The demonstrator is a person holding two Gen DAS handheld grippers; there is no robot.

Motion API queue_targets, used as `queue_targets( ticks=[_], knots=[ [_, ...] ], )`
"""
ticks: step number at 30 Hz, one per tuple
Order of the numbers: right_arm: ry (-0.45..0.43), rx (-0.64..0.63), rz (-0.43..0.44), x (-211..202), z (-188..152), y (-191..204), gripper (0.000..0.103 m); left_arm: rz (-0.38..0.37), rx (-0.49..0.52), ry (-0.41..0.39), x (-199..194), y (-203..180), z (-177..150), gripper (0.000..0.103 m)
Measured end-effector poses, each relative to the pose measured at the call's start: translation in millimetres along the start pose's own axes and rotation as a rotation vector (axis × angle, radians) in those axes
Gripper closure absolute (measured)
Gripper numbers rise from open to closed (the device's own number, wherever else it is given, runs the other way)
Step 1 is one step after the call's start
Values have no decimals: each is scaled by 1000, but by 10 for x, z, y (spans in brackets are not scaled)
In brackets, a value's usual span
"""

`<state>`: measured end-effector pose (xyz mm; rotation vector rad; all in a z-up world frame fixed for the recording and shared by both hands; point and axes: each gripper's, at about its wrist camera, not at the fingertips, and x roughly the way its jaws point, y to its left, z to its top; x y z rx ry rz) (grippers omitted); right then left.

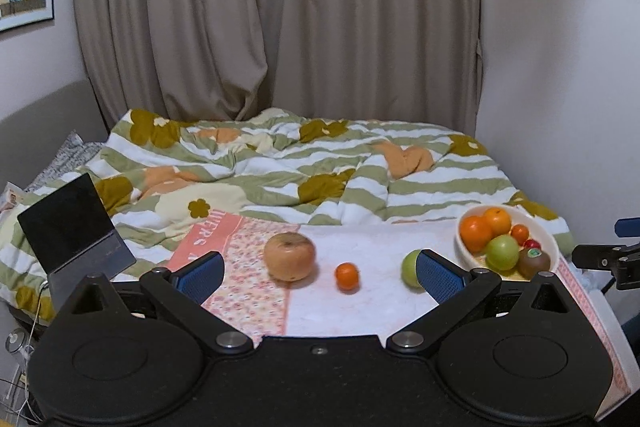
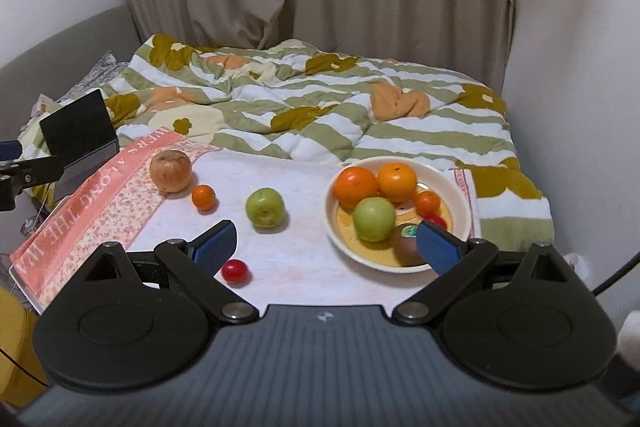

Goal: Organize fruits
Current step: 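Move both grippers back toward the large brown apple and red tomato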

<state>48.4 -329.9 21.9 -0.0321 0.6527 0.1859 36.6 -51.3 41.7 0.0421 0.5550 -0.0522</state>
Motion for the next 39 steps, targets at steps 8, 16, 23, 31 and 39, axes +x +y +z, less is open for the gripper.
queue_targets(
  ticks=[8, 16, 23, 31, 39],
  knots=[
    [41, 98, -85, 188, -79, 544, 0, -100, 22, 58, 331, 608, 36, 0],
    [89, 187, -181, 477, -178, 992, 0, -197, 95, 99, 809, 984, 72, 0],
    [146, 248, -251, 829, -230, 1164, 0, -271, 168, 145, 1377, 1067, 132, 0],
    [221, 274, -264, 1272, -315, 1173, 0, -324, 229, 216, 1995, 900, 148, 0],
    [273, 330, -230, 1574, -390, 1061, 0, -330, 230, 306, 2444, 742, 100, 1]
  ],
)
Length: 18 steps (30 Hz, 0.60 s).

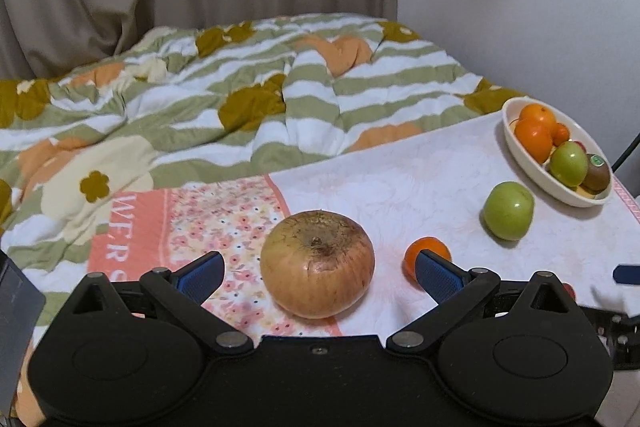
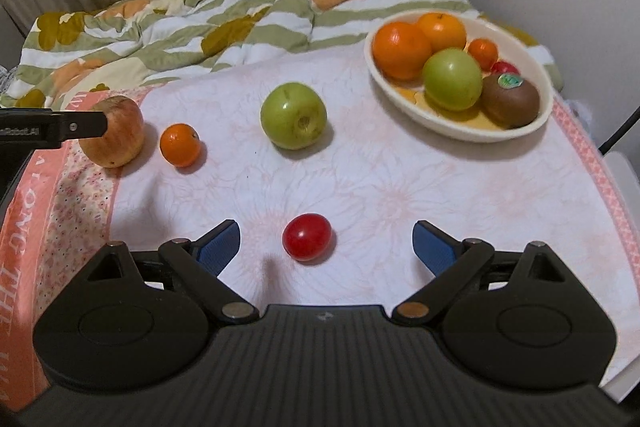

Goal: Organize fruits
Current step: 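Move both grippers back toward the large brown apple and red tomato, then grasp the large brown apple with the left gripper while the right grasps the red tomato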

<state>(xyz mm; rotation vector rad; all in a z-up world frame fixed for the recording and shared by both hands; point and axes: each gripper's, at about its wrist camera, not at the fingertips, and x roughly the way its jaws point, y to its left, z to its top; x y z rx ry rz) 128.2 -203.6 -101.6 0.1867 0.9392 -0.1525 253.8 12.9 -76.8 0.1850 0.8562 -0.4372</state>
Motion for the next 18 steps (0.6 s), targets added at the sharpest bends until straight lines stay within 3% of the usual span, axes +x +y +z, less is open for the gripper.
queue_targets(
  ticks=[6, 9, 10, 12, 18],
  knots=[
    [46, 24, 6, 167, 44, -41, 4, -10, -28, 58, 276, 31, 32, 12],
    [62, 11, 4, 219, 45, -24, 7, -12, -34, 73, 356, 42, 22, 12],
    [67, 3, 2, 236, 44, -15, 12, -11, -34, 77, 375, 43, 21, 13],
    [81, -12, 1, 274, 41, 5, 21, -16, -37, 80, 399, 46, 18, 24],
    [97, -17, 4, 323, 36, 14, 29, -8, -32, 82, 401, 38, 7, 24]
  ],
)
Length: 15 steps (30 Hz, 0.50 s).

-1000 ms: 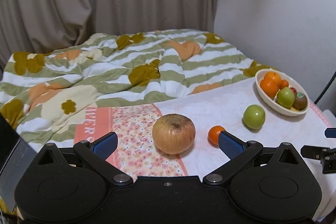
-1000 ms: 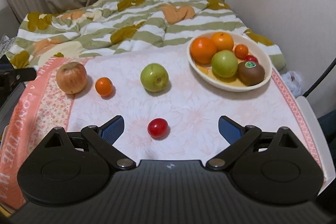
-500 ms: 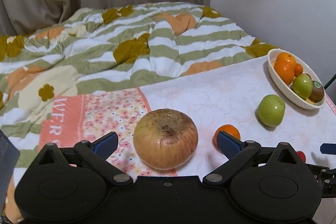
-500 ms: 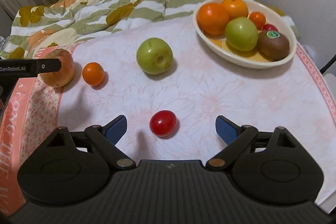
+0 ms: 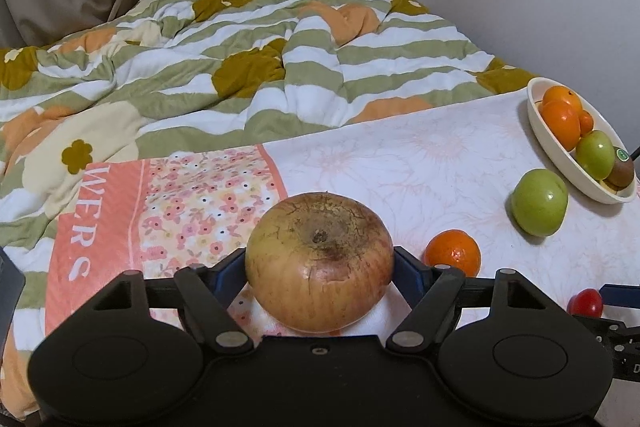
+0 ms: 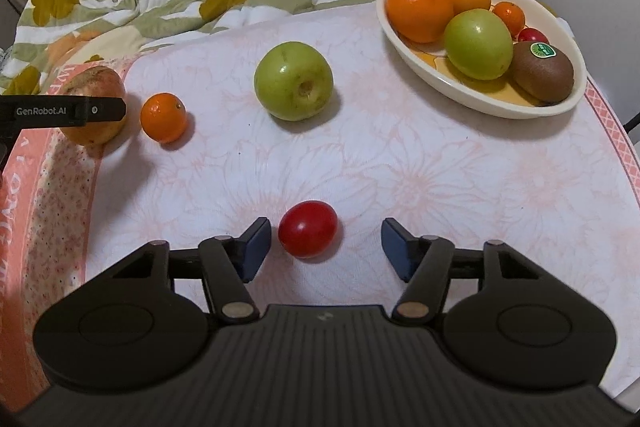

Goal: Organize fruits
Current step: 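Grasp the large brown apple with the left gripper while the right grasps the red tomato, then carry the brown apple with the left and the tomato with the right to the bowl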

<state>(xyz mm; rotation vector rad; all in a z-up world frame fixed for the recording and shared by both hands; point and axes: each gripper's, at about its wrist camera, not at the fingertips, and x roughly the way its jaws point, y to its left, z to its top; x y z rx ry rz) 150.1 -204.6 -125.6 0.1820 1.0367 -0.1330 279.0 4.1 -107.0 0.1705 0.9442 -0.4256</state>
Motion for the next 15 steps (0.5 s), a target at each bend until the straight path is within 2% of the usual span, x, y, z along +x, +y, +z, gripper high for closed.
queue_targets(
  ticks=[6, 10, 15],
  knots=[
    [0, -11, 7, 15, 7, 19, 38, 7, -3, -5, -40, -2, -40, 24],
    [-9, -30, 18, 14, 17, 39, 56, 16, -4, -3, -101, 11, -112, 24],
    [-26, -41, 23, -40, 5, 66, 56, 21, -26, -10, -228, 30, -232, 24]
  ],
)
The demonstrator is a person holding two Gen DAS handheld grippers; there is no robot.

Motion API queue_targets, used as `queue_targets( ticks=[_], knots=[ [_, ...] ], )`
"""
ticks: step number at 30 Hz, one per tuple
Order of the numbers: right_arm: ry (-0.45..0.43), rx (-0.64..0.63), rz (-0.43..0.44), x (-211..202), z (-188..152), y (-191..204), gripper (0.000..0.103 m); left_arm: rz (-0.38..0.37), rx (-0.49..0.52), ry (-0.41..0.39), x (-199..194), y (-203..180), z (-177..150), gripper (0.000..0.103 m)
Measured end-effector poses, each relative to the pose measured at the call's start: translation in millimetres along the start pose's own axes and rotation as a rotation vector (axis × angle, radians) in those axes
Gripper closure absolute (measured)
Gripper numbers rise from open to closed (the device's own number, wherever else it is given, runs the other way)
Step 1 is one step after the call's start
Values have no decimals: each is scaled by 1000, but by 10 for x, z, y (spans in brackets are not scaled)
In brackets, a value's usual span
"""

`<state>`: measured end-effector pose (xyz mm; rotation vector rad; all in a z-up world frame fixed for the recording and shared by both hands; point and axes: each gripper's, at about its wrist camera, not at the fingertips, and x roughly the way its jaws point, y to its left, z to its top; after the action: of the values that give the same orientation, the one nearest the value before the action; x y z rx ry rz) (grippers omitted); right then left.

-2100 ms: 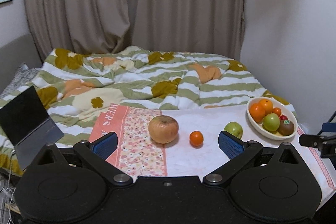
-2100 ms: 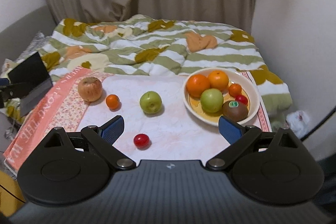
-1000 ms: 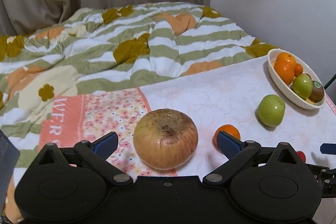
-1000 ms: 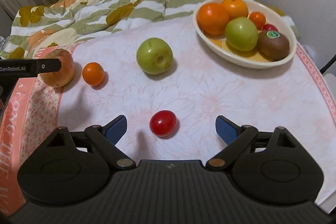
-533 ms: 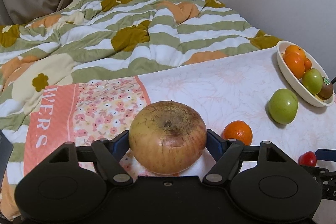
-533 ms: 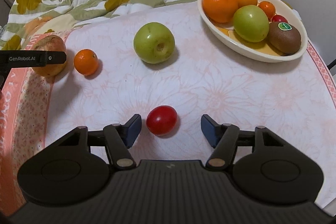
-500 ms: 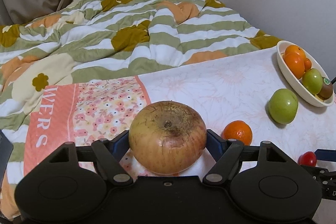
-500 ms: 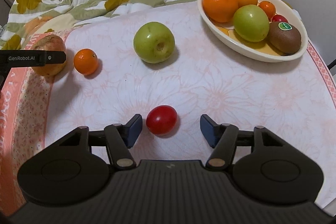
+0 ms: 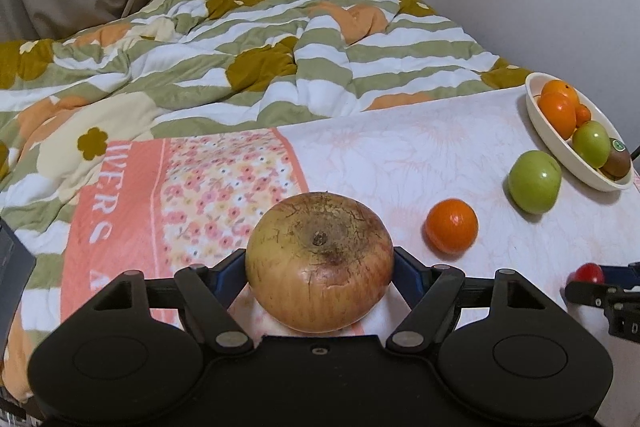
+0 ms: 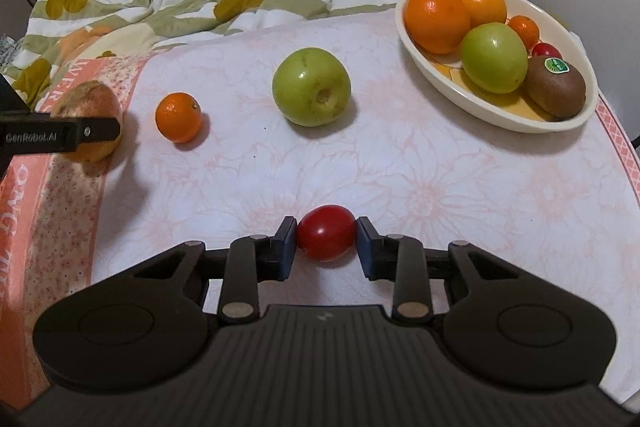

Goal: Organize fruits
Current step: 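Carry the brown apple with the left and the tomato with the right to the bowl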

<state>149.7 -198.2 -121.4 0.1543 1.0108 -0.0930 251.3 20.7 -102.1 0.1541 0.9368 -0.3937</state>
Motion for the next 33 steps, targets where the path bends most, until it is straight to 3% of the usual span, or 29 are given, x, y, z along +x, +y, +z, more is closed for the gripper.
queue_targets(
  ticks=[9, 18, 33],
  knots=[
    [-65, -13, 3, -322, -77, 4, 56, 8, -31, -80, -522, -87, -165, 24],
    [-133, -16, -8, -902, -198, -90, 56, -36, -43, -171, -1121, -336, -282, 24],
    [-228, -92, 49, -1528, -195, -896, 56, -19, -81, -282, -1651, -1334, -221, 24]
  ],
)
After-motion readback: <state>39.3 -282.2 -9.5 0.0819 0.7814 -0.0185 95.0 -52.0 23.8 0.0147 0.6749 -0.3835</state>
